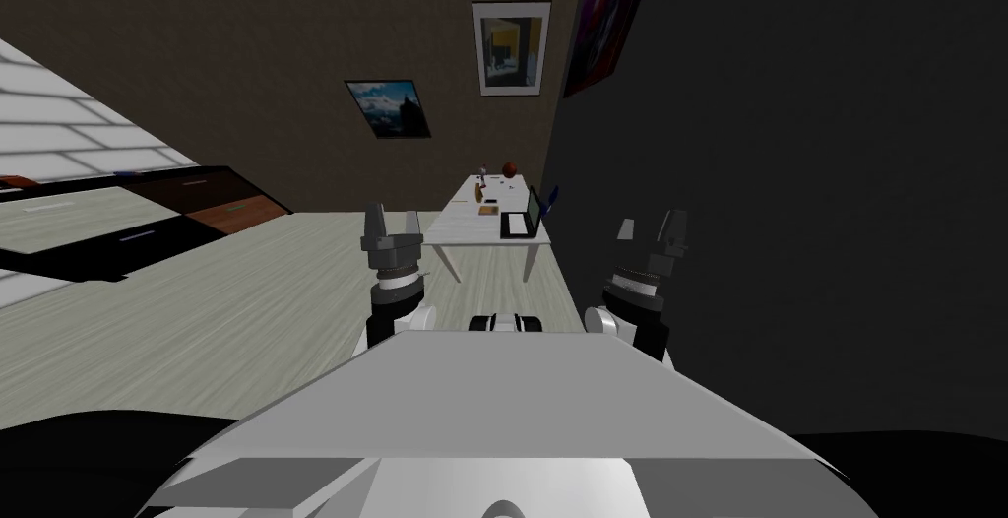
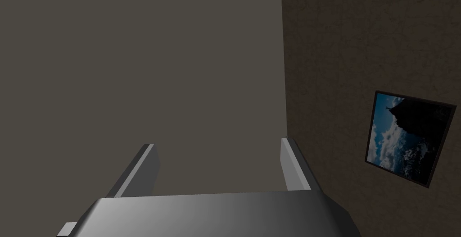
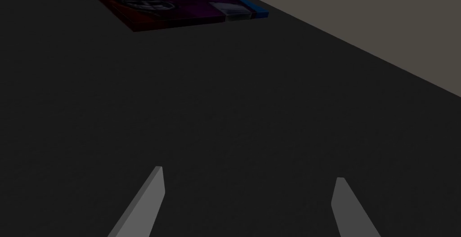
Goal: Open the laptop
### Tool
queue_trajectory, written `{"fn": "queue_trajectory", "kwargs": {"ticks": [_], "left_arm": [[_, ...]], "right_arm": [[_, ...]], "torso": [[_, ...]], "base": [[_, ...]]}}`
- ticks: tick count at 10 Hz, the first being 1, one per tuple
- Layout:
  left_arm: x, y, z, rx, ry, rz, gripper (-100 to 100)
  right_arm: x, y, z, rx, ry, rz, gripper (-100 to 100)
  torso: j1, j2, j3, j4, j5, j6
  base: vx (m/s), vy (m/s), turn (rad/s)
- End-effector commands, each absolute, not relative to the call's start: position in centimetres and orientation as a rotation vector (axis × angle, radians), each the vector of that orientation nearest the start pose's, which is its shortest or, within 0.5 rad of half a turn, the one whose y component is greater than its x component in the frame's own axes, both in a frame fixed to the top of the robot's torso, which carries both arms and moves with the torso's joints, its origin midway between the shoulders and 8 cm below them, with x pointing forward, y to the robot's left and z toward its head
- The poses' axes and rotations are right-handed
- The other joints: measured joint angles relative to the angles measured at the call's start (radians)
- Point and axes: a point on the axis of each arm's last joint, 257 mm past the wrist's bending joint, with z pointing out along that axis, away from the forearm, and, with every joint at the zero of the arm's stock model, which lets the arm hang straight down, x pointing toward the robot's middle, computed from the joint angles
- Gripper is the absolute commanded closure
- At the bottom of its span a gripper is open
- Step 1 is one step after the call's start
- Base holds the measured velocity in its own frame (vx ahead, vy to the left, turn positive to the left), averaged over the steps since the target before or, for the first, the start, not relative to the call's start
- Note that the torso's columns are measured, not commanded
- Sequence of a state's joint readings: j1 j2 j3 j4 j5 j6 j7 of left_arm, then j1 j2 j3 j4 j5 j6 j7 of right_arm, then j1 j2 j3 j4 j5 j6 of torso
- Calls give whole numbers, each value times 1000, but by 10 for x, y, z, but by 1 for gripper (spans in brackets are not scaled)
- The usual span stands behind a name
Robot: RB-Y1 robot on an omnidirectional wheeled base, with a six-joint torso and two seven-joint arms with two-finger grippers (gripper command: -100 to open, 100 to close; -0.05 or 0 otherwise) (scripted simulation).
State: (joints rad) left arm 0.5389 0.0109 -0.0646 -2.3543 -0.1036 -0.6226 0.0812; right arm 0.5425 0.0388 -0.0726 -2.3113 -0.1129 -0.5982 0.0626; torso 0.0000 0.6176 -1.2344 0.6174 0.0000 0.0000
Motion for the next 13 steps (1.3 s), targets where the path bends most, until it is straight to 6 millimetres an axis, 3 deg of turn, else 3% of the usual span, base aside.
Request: {"fn": "queue_trajectory", "kwargs": {"ticks": [1, 3, 13], "left_arm": [[308, 240, 64, -489, 556, -1405, 0], [308, 240, 64, -490, 557, -1405, 0], [308, 240, 64, -490, 557, -1405, 0]], "right_arm": [[312, -315, 42, 617, 503, 1230, -100], [321, -308, 37, 574, 576, 1209, -100], [391, -291, -27, 329, 954, 873, -100]], "torso": [[0, 74, -148, 74, 0, 0], [1, 117, -236, 116, 0, 0], [0, 120, -242, 121, 0, 0]], "base": [[7, 7, 8], [5, 21, 13], [15, 52, 29]]}}
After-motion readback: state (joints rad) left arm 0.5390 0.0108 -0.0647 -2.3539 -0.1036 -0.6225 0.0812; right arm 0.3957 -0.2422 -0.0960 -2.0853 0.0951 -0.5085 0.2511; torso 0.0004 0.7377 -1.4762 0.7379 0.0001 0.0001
